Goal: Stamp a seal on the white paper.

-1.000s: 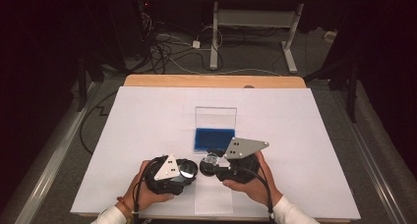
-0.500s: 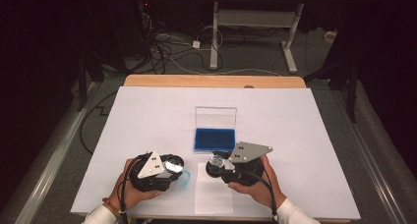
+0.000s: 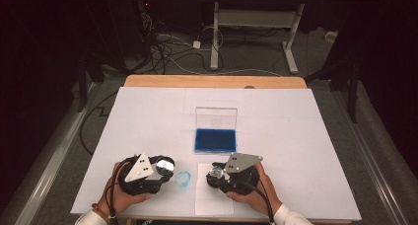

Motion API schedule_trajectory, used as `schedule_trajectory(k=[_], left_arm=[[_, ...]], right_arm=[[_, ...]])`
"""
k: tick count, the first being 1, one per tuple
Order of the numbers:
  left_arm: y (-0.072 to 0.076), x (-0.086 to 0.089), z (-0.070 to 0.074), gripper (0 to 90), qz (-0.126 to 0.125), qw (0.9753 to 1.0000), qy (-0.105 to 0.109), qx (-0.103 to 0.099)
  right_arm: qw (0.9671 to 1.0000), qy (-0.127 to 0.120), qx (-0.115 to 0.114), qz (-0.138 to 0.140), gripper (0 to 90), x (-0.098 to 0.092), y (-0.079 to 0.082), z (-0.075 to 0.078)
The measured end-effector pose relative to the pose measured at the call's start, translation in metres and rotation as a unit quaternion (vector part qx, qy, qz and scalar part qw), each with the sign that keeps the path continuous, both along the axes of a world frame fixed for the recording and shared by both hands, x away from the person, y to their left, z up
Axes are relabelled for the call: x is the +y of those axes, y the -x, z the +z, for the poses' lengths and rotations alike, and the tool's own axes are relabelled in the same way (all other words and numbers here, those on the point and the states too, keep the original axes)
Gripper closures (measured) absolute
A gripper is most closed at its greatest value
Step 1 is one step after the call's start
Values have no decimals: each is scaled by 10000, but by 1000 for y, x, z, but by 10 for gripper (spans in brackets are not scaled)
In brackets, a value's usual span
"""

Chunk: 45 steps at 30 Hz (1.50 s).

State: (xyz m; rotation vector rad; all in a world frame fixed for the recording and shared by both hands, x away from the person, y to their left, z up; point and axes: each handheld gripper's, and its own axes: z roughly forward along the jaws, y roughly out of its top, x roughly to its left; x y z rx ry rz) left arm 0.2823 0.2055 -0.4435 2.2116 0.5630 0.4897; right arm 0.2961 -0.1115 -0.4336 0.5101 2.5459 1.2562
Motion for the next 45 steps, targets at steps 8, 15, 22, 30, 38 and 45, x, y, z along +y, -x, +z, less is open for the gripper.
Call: schedule_trajectory(k=[8,15,22,30,38,45], left_arm=[[3,5,-2,366,32,10000,-34,34],[4,5,-1,366,24,10000,-45,36],[4,3,-3,366,10,10000,-80,44],[4,0,-4,366,-33,9999,-134,73],[5,-2,-5,366,-82,9998,-179,79],[6,-5,-6,366,-130,9996,-222,87]], right_arm=[[9998,135,84,102,573,5,5,-8],[9997,216,45,123,573,7,9,-9],[9996,159,216,92,574,2,9,-16],[9993,-31,377,3,575,-2,9,-19],[9994,52,333,-17,576,0,11,-18],[9994,11,334,-42,576,0,10,-19]])
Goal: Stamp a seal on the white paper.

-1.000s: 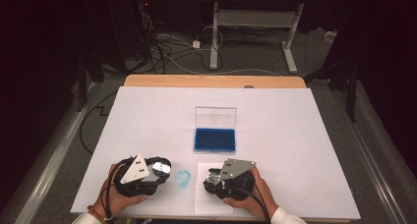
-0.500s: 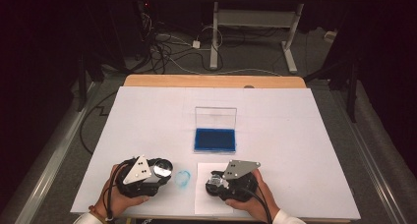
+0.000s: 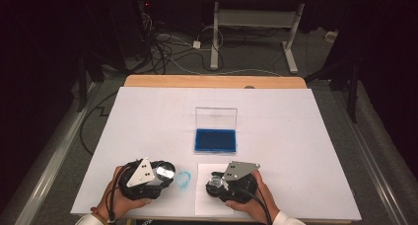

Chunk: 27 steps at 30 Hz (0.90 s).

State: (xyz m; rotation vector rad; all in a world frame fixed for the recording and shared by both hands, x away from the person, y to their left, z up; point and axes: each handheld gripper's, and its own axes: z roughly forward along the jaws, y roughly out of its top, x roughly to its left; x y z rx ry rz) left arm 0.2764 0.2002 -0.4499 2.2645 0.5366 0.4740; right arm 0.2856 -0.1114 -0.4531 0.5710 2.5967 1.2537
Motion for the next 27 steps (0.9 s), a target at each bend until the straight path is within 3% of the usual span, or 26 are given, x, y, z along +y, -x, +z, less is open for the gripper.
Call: schedule_trajectory(k=[27], left_arm=[[-1,-2,-1,366,-41,10000,5,47]], right_arm=[[10000,-45,66,19,576,0,-1,-1]])
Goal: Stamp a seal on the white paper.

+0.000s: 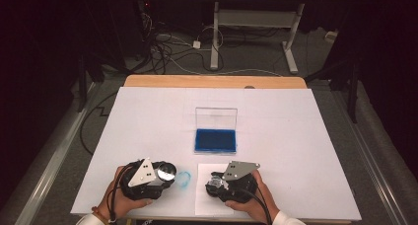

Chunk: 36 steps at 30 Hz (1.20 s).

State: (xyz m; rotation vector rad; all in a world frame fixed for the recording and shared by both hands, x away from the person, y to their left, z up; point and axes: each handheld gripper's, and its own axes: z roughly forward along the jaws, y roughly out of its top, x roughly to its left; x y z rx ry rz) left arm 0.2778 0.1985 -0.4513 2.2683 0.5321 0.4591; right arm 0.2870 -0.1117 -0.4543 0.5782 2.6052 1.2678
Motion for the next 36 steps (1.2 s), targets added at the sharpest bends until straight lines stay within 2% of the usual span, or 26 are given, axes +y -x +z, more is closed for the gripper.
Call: schedule_trajectory(k=[7,13,15,19,27,36], left_arm=[[1,-1,0,366,-26,10000,-12,11],[0,-1,0,366,-17,10000,-32,-2],[0,-1,0,366,-16,10000,-29,-4],[0,-2,0,366,-22,10000,-38,-4],[0,-3,-1,366,-36,10000,-78,-1],[-1,-5,-3,366,-76,9999,-96,34]], right_arm=[[10000,-20,53,22,575,-1,-1,0],[9999,119,-41,90,575,2,1,5],[9999,40,-115,96,574,1,1,10],[9995,-265,-165,-7,574,-7,0,24],[9986,-370,-345,-140,574,-16,-1,36],[9980,-444,-393,-239,574,-25,-5,43]])
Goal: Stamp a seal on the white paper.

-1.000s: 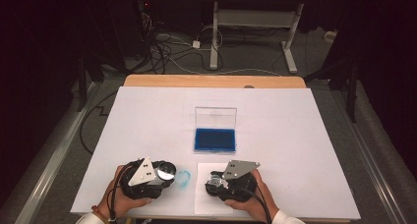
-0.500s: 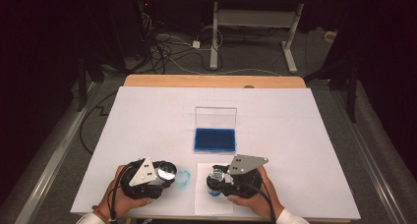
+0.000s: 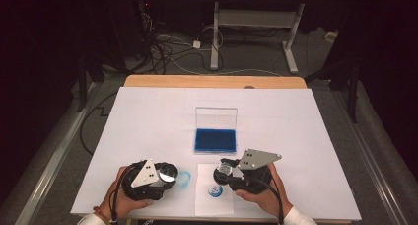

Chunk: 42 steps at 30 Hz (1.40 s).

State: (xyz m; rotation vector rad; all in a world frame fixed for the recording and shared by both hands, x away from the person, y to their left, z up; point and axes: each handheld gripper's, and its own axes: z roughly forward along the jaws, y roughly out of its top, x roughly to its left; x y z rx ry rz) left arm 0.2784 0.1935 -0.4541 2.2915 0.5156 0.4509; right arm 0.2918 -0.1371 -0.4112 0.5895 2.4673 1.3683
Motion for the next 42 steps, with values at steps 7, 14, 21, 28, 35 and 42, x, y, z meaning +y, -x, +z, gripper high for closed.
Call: schedule_trajectory(k=[7,14,21,28,35,42], left_arm=[[1,-2,0,366,-27,10000,-25,8],[1,-1,-1,366,-18,10000,-24,23],[0,-2,-1,366,-26,10000,-40,23],[0,-2,-1,366,-38,10000,-62,32],[0,-2,-1,366,-44,10000,-63,35],[1,-3,-2,366,-40,10000,-59,66]], right_arm=[[9998,141,85,118,574,6,3,-6],[9993,258,178,221,574,13,5,-12],[9985,380,257,293,574,19,6,-19],[9972,568,322,363,574,27,5,-29],[9964,669,377,366,574,30,4,-36],[9964,581,537,300,575,28,1,-39]])
